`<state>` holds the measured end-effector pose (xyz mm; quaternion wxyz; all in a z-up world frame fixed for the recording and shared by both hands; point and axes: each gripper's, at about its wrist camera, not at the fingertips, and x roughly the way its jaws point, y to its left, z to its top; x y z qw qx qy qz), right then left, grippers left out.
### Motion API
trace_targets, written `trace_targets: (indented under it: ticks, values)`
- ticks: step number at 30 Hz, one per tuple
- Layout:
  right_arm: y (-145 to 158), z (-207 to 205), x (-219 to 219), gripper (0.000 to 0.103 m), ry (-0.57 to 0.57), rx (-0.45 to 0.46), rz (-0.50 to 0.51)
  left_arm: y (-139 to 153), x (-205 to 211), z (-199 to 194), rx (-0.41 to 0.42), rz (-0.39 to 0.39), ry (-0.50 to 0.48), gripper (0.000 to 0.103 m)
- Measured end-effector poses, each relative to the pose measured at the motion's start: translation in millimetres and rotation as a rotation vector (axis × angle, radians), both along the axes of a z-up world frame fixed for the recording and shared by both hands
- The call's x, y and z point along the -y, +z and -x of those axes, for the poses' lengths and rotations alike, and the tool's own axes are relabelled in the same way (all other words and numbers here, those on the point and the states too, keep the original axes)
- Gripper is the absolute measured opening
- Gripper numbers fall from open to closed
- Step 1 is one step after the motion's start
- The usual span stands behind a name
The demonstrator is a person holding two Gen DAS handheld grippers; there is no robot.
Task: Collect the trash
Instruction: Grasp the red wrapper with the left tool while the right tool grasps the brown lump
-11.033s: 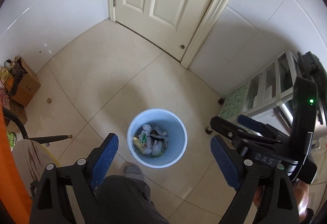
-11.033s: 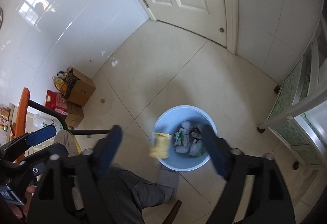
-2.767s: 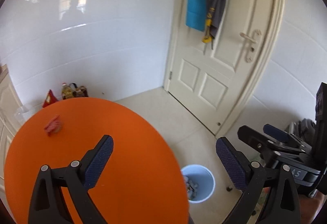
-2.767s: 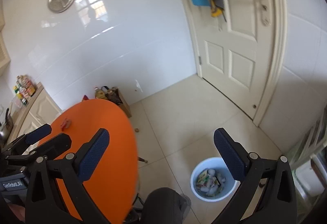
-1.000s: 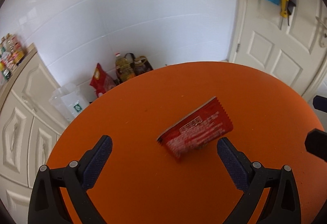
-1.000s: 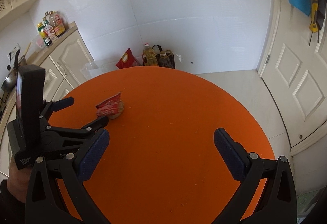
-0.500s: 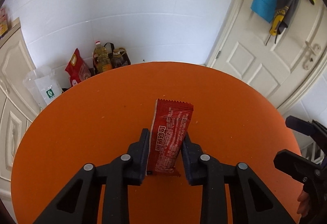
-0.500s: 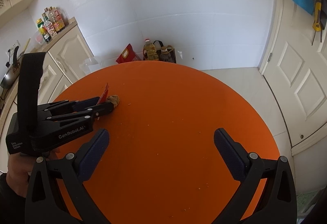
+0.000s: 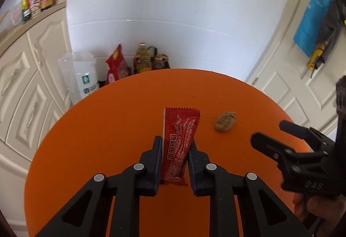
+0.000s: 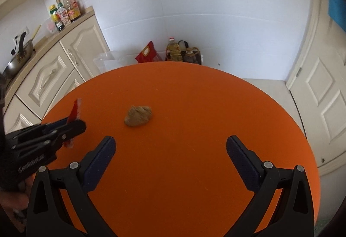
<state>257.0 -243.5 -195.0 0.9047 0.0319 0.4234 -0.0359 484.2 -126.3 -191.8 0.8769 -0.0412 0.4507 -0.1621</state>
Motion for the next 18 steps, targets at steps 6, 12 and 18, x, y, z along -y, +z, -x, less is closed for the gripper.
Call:
trace_targets:
  ticks: [6, 12, 18]
  values:
    - [-21.3, -37.2, -30.0, 0.073, 0.06, -0.04, 0.034, -1.7, 7.3, -31.6, 0.008, -0.013, 0.071, 0.018]
    - [-27.4, -34.7, -44.4, 0.039, 0.077, -0.032, 0.081, -6.9, 2.6, -55.1, 0.022, -0.008, 0.087, 0.018]
    - [-15.0, -5.1, -39.5, 0.039, 0.092, -0.009, 0.006, -8.0, 5.7, -52.5, 0.041, 0.0, 0.08, 0.018]
